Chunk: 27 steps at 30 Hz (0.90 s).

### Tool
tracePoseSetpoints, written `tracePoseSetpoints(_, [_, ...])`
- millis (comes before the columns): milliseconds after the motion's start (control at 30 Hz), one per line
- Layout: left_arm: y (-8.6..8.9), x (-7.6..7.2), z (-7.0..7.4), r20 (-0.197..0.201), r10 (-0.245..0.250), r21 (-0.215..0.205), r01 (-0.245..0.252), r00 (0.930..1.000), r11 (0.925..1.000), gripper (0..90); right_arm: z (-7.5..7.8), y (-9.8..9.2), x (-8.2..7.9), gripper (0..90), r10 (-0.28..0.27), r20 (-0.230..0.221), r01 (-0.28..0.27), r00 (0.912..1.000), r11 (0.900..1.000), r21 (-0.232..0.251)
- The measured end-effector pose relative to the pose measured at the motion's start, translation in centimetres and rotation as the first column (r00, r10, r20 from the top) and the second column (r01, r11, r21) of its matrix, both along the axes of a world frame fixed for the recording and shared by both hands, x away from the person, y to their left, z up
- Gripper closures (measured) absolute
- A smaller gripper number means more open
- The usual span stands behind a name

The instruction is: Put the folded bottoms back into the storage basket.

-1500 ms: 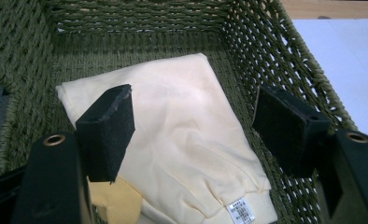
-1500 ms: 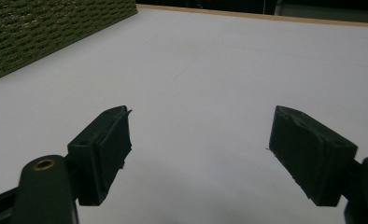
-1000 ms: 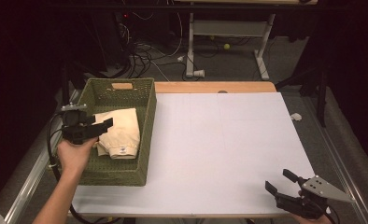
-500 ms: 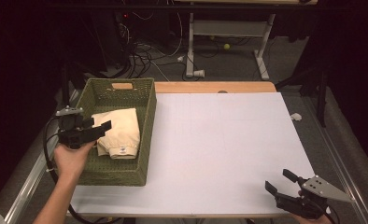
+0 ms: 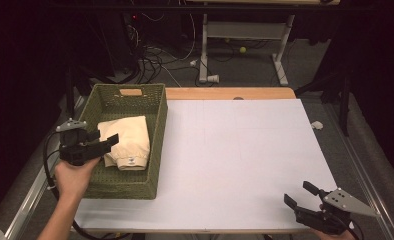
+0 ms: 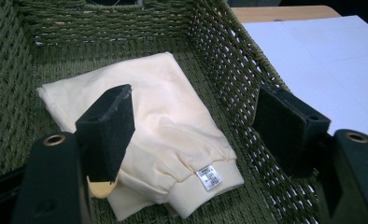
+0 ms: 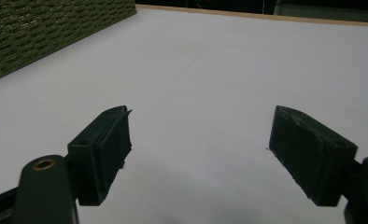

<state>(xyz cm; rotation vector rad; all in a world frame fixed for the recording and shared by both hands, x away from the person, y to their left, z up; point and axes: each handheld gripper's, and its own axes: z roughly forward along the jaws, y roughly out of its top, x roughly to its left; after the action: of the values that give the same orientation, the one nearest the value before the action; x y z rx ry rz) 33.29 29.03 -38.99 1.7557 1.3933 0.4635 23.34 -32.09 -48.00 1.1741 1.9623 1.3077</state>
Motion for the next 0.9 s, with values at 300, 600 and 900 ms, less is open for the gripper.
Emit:
tracePoseSetpoints(300, [0.2, -0.9, 0.0, 0.015, -0.009, -0.006, 0.009, 0.9998, 0.9999, 27.8, 0.0, 0.0, 0.0, 21.5, -0.001, 0.001, 0.001, 1.0, 1.0, 0.0])
tracePoseSetpoints(600, [0.5, -1.9, 0.0, 0.034, -0.006, -0.021, 0.007, 0.9994, 0.9998, 28.0, 0.1, -0.1, -0.1, 21.5, -0.005, 0.002, 0.005, 1.0, 1.0, 0.003])
tracePoseSetpoints(900, [0.5, -3.2, -0.2, 0.058, -0.009, -0.01, 0.01, 0.9983, 0.9999, 27.8, 0.1, -0.1, -0.1, 21.5, -0.003, 0.004, 0.003, 1.0, 1.0, 0.003])
